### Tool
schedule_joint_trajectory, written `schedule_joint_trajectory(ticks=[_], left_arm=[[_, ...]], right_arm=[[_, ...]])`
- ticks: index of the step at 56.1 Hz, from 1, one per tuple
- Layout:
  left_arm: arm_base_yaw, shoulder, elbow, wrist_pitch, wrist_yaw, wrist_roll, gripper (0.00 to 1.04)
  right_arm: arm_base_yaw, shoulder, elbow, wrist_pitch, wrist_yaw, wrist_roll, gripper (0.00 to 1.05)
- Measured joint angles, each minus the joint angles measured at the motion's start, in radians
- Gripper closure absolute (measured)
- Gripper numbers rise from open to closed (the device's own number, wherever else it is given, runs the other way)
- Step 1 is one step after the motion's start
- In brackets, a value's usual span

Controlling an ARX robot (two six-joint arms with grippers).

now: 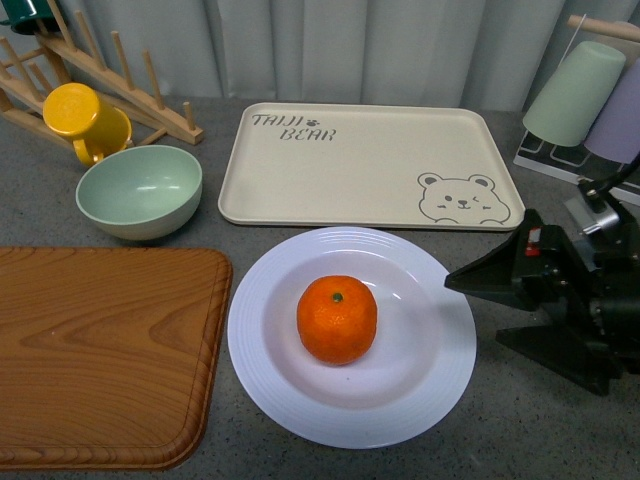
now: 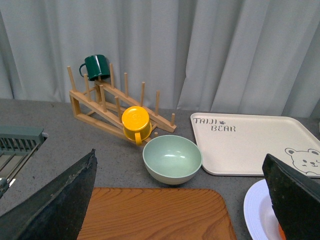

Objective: Place orange and plate with both arms

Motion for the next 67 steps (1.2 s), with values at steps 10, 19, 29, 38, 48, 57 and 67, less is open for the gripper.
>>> schedule_joint_trajectory(ticks=[10,19,29,38,48,57,67], left_arm=[[0.000,0.000,0.000,0.000,0.000,0.000,0.06],[0.000,0.000,0.000,0.000,0.000,0.000,0.06],[0.000,0.000,0.000,0.000,0.000,0.000,0.06],[0.000,0.000,0.000,0.000,0.000,0.000,0.06],[0.000,0.000,0.000,0.000,0.000,0.000,0.06],[0.000,0.000,0.000,0.000,0.000,0.000,0.06],[0.000,0.000,0.000,0.000,0.000,0.000,0.06]], right_arm=[[0.047,0.111,0.051,0.071,-0.015,0.078,0.09],[0.058,0.163,0.096,0.105,-0.015,0.132,0.09],[0.064,0.198,0.108,0.116,-0.016,0.158,0.09],[0.069,0.216,0.121,0.127,-0.010,0.170,0.20],[0.069,0.239,0.122,0.127,0.006,0.171,0.48],[0.069,0.254,0.121,0.127,0.010,0.168,0.79],[0.062,0.254,0.115,0.137,-0.036,0.154,1.00]])
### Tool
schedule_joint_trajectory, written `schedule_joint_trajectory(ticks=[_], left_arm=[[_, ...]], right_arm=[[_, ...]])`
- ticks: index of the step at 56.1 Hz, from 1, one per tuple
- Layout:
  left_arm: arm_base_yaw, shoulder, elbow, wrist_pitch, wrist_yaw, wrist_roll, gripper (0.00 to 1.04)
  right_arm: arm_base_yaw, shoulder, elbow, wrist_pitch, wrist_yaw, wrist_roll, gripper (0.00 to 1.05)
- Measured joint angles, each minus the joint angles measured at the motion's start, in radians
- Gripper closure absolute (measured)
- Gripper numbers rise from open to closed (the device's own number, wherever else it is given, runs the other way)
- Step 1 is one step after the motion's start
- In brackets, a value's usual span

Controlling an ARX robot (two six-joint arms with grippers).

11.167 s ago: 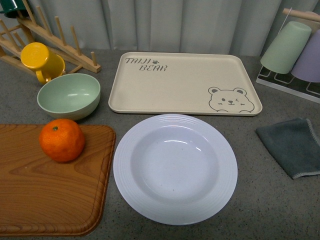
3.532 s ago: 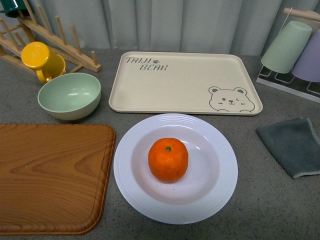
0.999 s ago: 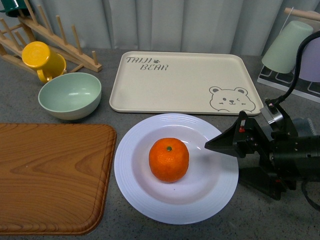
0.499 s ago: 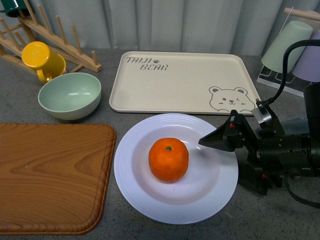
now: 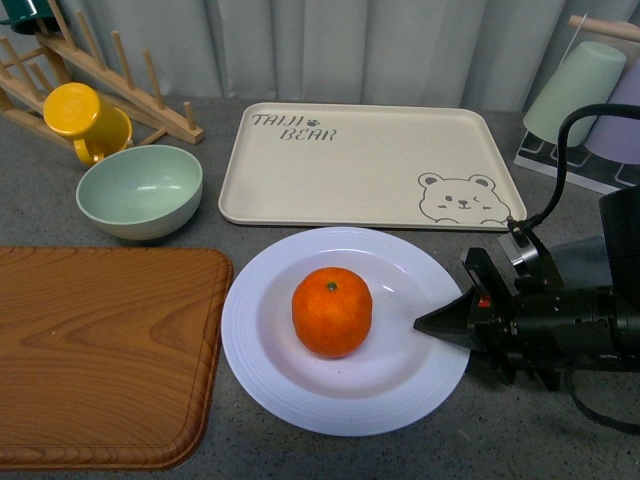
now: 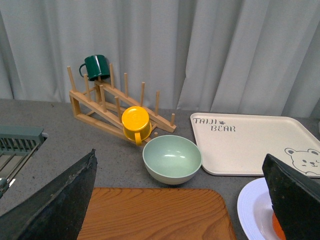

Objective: Place orange and plate with both arms

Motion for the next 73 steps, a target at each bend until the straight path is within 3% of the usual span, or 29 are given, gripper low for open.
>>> schedule_joint_trajectory(ticks=[47,59,73], left_arm=[[0.000,0.000,0.000,0.000,0.000,0.000,0.06],[0.000,0.000,0.000,0.000,0.000,0.000,0.06],[0.000,0.000,0.000,0.000,0.000,0.000,0.06]], right_arm=[[-0.054,-0.163,-0.080,0.153,0.002,0.070,1.01],[-0.063,-0.138,0.040,0.183,-0.008,0.166,1.01],[-0.014,0.041,0.367,0.069,0.018,0.258,1.01]])
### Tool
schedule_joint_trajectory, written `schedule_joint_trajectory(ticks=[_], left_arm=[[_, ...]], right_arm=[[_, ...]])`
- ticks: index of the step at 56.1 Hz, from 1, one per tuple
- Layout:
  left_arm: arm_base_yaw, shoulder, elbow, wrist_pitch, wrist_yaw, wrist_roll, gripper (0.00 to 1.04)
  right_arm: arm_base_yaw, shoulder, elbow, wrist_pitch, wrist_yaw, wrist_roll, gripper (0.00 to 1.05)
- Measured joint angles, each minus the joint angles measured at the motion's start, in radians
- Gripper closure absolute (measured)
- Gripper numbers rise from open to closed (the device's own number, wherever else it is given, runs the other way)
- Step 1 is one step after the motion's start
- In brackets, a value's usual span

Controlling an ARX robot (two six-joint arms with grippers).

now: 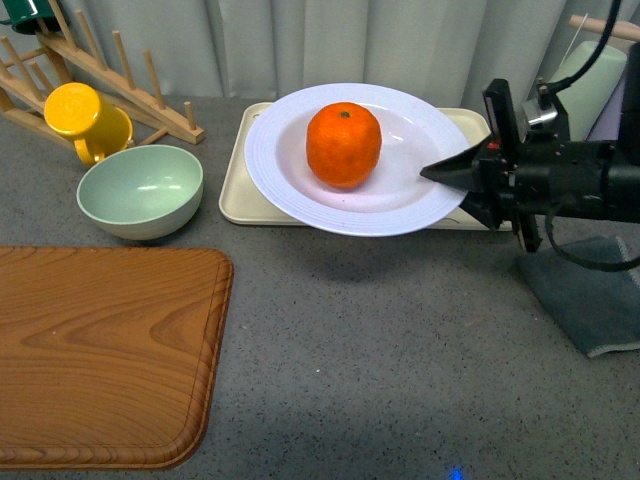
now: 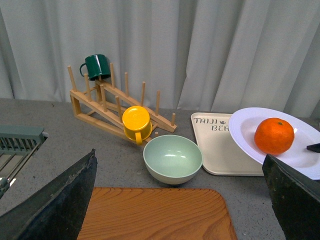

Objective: Place orange and plate with both arms

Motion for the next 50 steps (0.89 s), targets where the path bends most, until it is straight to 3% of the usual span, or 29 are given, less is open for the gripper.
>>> schedule_joint_trajectory(ticks=[25,44,50], left_arm=[[0.000,0.000,0.000,0.000,0.000,0.000,0.06],[0.000,0.000,0.000,0.000,0.000,0.000,0.06],[0.000,0.000,0.000,0.000,0.000,0.000,0.06]], right_arm=[[0.049,0.226,0.446,-0.287,0.084,0.008,1.01],[0.063,0.280,0.534,-0.430,0.135,-0.053,1.01],[0.063,0.280,0.534,-0.430,0.132,-0.056,0.80]])
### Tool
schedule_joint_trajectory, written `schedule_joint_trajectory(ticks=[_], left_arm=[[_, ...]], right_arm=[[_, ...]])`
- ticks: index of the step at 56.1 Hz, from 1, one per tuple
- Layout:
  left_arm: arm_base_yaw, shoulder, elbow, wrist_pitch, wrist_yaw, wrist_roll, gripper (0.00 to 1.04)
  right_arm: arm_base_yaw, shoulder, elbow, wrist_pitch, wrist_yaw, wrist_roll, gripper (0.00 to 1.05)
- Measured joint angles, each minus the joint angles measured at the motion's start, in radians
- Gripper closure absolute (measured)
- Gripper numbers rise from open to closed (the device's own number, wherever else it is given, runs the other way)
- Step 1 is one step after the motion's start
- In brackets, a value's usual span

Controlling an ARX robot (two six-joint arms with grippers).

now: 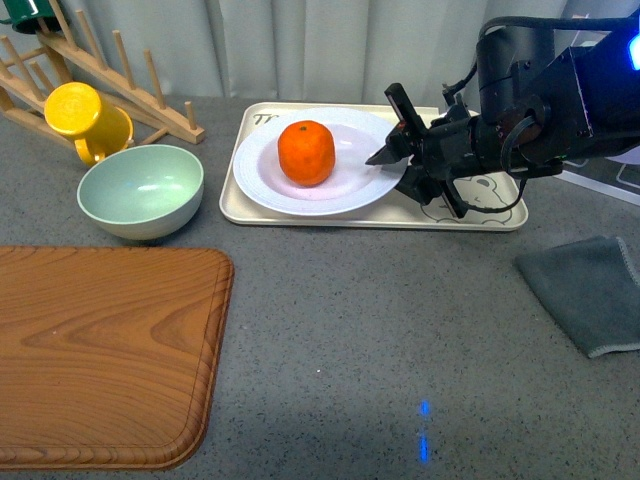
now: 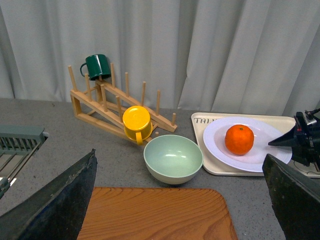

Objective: Place orange and plate with both arms

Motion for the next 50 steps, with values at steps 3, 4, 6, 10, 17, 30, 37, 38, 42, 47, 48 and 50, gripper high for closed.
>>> schedule_joint_trajectory(ticks=[3,4,6,10,17,30,37,38,42,47,48,50], left_arm=[[0.000,0.000,0.000,0.000,0.000,0.000,0.06],[0.000,0.000,0.000,0.000,0.000,0.000,0.06],[0.000,0.000,0.000,0.000,0.000,0.000,0.06],[0.000,0.000,0.000,0.000,0.000,0.000,0.06],[0.000,0.000,0.000,0.000,-0.001,0.000,0.06],[0.000,0.000,0.000,0.000,0.000,0.000,0.06],[0.000,0.000,0.000,0.000,0.000,0.000,0.06],[0.000,0.000,0.000,0.000,0.000,0.000,0.06],[0.000,0.000,0.000,0.000,0.000,0.000,0.06],[0.000,0.000,0.000,0.000,0.000,0.000,0.06],[0.000,0.000,0.000,0.000,0.000,0.000,0.06],[0.000,0.000,0.000,0.000,0.000,0.000,0.06]], right_arm=[[-0.001,0.000,0.000,-0.001,0.000,0.000,0.73],[-0.003,0.000,0.000,-0.005,0.001,-0.001,0.70],[-0.006,-0.005,0.001,-0.042,0.030,-0.013,0.59],[-0.006,-0.024,0.000,-0.123,0.048,-0.055,0.48],[-0.046,-0.198,-0.183,-0.012,0.039,-0.011,0.25],[-0.034,-0.502,-0.444,-0.028,0.072,-0.103,0.09],[-0.016,-0.549,-0.589,-0.037,0.142,-0.145,0.09],[-0.014,-0.562,-0.614,-0.035,0.151,-0.153,0.09],[-0.014,-0.626,-0.685,-0.060,0.230,-0.205,0.09],[-0.027,-0.710,-0.755,-0.053,0.300,-0.250,0.09],[-0.031,-0.731,-0.769,-0.062,0.317,-0.264,0.09],[-0.039,-0.761,-0.795,-0.064,0.342,-0.279,0.09]])
